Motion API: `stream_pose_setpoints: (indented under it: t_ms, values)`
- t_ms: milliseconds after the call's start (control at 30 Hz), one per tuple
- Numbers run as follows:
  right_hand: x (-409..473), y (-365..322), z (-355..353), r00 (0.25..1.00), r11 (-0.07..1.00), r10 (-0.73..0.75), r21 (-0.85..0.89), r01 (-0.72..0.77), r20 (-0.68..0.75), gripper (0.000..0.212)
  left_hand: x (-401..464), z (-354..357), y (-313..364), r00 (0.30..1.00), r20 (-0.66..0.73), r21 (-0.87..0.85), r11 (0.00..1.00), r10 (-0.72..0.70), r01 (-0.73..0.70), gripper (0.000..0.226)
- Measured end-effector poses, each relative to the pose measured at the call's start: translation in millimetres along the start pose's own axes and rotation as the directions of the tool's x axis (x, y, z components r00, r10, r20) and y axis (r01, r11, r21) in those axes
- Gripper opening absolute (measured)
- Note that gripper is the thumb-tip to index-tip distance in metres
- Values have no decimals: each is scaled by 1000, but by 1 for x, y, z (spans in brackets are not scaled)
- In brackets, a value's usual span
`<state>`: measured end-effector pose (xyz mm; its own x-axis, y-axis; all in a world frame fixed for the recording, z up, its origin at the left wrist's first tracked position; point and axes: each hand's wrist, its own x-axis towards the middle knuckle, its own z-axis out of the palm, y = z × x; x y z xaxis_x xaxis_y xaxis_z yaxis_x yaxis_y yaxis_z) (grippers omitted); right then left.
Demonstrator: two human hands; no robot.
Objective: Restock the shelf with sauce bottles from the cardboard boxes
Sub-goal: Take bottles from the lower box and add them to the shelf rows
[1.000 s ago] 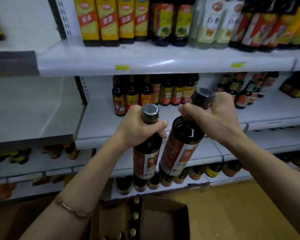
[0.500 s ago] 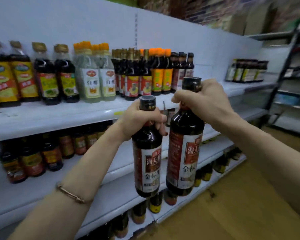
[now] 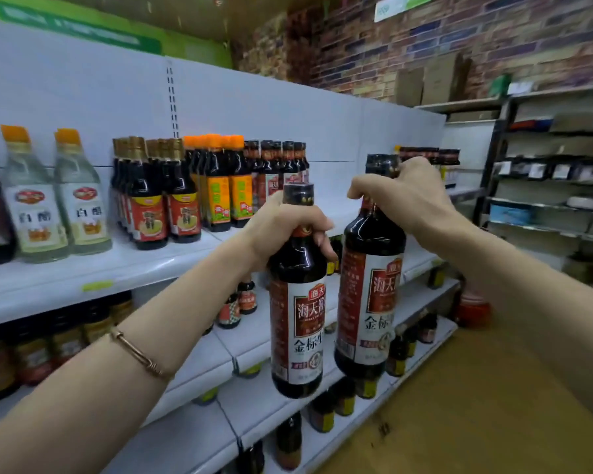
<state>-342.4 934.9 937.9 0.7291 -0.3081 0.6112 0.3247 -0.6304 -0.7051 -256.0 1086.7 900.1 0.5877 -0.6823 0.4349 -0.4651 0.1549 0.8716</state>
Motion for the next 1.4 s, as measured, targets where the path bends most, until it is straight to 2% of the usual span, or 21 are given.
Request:
stream_pose_setpoints:
  t_ms: [167,300,500,633,833,967,1100,1300,1400]
  values:
    - [51,39,-8,1000,999,-11,-36,11,0,22,65,4,-21,1000,-13,-15,1000,20,-20,20]
    - [109,69,-3,1000,999,-14,-50,15,17,25,125,-7,-44,999,-11,-5,999,33,-33,21]
    - [215,110,14,997,997,-73,-7,73,-40,18,225,-46,-69,996,-26,-5,997,81,-81,20]
    - [280,136,33,990,992,-123,20,125,-75,20,283,-74,-78,994,-84,29,997,71,-69,30]
    - [368,173,65,986,983,-156,84,161,-60,25,353,-112,-96,982,-184,70,997,40,-27,24]
    - [422,202,82,979,969,-202,141,201,-6,20,392,-125,-115,946,-314,129,991,80,-41,33]
    - [472,234,98,974,959,-223,187,212,40,20,429,-135,-134,898,-429,165,986,97,-28,27]
    - [529,290,124,957,955,-235,223,195,170,20,477,-136,-167,829,-552,280,956,84,90,27]
    - [548,313,137,942,948,-255,248,200,218,19,494,-136,-183,782,-611,353,926,121,133,19]
